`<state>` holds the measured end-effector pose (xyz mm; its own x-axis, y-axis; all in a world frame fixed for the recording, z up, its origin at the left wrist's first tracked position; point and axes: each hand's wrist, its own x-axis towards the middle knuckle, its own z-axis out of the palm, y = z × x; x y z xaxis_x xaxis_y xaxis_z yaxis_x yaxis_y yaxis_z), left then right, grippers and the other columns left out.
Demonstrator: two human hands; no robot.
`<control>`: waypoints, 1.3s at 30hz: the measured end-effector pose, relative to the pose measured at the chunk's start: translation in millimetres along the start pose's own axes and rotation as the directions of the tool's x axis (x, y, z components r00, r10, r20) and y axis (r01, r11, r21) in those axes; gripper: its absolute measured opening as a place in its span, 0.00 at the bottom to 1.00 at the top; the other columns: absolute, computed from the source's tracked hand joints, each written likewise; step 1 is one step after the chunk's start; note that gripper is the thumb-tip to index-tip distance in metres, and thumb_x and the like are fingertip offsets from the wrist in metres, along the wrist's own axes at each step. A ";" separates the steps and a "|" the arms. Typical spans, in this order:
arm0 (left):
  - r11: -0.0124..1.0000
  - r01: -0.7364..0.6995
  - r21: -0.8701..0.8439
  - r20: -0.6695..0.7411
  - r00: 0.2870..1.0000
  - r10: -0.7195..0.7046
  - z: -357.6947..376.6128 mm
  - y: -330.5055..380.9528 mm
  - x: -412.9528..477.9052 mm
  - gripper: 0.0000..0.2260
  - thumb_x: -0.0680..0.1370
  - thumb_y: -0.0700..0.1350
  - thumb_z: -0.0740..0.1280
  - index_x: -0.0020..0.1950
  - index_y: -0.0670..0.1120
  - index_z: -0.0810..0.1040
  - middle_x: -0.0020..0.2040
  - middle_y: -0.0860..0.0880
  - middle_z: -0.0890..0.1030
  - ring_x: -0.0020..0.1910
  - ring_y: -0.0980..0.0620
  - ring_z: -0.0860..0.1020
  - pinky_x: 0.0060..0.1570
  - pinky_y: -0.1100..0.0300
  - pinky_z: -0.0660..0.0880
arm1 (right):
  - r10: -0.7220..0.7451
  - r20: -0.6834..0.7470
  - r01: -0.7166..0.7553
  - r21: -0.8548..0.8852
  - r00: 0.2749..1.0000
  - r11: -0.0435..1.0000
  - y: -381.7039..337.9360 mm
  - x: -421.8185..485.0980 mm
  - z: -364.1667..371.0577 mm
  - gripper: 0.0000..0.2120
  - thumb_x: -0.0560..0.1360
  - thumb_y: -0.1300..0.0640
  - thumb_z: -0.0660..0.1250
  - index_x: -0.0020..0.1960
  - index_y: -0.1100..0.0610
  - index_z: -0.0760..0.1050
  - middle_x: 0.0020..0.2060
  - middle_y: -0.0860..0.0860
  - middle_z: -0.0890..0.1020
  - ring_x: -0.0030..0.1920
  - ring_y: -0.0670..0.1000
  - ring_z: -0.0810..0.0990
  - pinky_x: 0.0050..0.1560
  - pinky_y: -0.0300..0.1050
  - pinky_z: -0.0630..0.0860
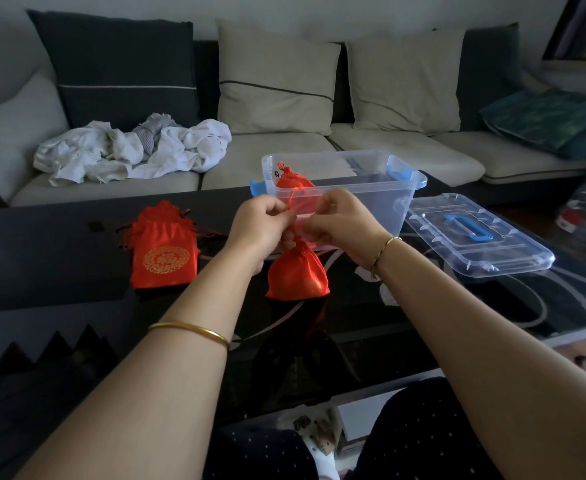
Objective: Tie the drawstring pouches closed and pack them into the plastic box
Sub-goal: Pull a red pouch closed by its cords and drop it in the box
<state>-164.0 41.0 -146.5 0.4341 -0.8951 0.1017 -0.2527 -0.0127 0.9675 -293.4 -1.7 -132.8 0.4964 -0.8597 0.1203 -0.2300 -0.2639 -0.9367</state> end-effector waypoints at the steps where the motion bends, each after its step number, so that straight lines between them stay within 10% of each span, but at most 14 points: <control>1: 1.000 0.001 0.003 -0.013 1.000 -0.001 0.7 0.4 0.3 0.05 0.77 0.40 0.67 0.40 0.45 0.77 0.33 0.46 0.78 0.28 0.52 0.76 0.40 0.53 0.78 | -0.044 -0.008 0.043 -0.088 0.999 0.995 1.8 -0.9 0.5 0.08 0.72 0.65 0.69 0.43 0.61 0.69 0.33 0.55 0.78 0.33 0.50 0.78 0.37 0.45 0.78; 9: 0.999 0.019 0.035 -0.079 0.997 -0.016 5.2 2.9 0.4 0.07 0.76 0.40 0.68 0.38 0.45 0.77 0.31 0.46 0.77 0.27 0.51 0.75 0.36 0.55 0.76 | -0.272 -0.011 0.244 -0.405 0.962 0.881 6.2 2.5 4.5 0.06 0.70 0.60 0.72 0.46 0.59 0.79 0.42 0.57 0.82 0.42 0.55 0.80 0.48 0.51 0.77; 13: 0.999 0.032 0.041 -0.091 0.995 -0.028 5.7 2.4 0.3 0.08 0.75 0.39 0.69 0.36 0.45 0.77 0.30 0.46 0.78 0.26 0.51 0.76 0.38 0.54 0.78 | -0.380 0.020 0.332 -0.534 0.925 0.778 3.3 0.6 5.8 0.06 0.71 0.60 0.70 0.47 0.59 0.82 0.41 0.52 0.81 0.41 0.47 0.73 0.42 0.38 0.69; 22: 0.981 -0.056 0.187 -0.127 0.989 0.081 3.7 4.5 0.3 0.11 0.73 0.38 0.68 0.31 0.45 0.76 0.27 0.45 0.78 0.28 0.46 0.78 0.44 0.46 0.81 | -0.415 0.134 0.390 -0.676 0.900 0.625 0.1 3.0 11.1 0.06 0.71 0.63 0.64 0.38 0.64 0.78 0.34 0.52 0.74 0.38 0.49 0.69 0.37 0.44 0.65; 27: 0.978 -0.081 0.191 -0.218 0.968 0.122 -4.1 11.3 1.2 0.02 0.73 0.40 0.65 0.41 0.45 0.75 0.43 0.46 0.80 0.44 0.46 0.80 0.51 0.50 0.79 | -0.216 -0.012 0.185 -0.466 0.976 0.865 7.0 7.9 10.3 0.13 0.74 0.61 0.65 0.41 0.73 0.76 0.37 0.65 0.78 0.35 0.52 0.70 0.39 0.49 0.72; 30: 0.947 -0.175 0.270 -0.117 0.970 0.212 -7.7 16.8 -5.2 0.09 0.73 0.37 0.66 0.38 0.51 0.75 0.39 0.51 0.75 0.38 0.57 0.75 0.42 0.64 0.74 | -0.034 -0.088 0.015 -0.209 0.996 0.978 12.0 8.7 6.8 0.15 0.74 0.59 0.67 0.46 0.74 0.77 0.39 0.66 0.79 0.33 0.51 0.73 0.32 0.39 0.74; 39: 0.785 -0.278 0.553 -0.014 0.939 0.342 -3.6 11.9 -11.1 0.04 0.70 0.46 0.74 0.44 0.49 0.84 0.48 0.49 0.70 0.48 0.49 0.75 0.51 0.57 0.75 | 0.196 -0.014 -0.184 0.285 0.981 0.941 10.6 6.9 6.9 0.12 0.75 0.64 0.65 0.33 0.63 0.71 0.27 0.53 0.67 0.27 0.48 0.62 0.30 0.41 0.59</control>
<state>-168.7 52.4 -135.3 0.3330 -0.8393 0.4298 -0.7976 -0.0076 0.6032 -286.7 -7.5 -144.2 0.4298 -0.9009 -0.0607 -0.0690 0.0343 -0.9970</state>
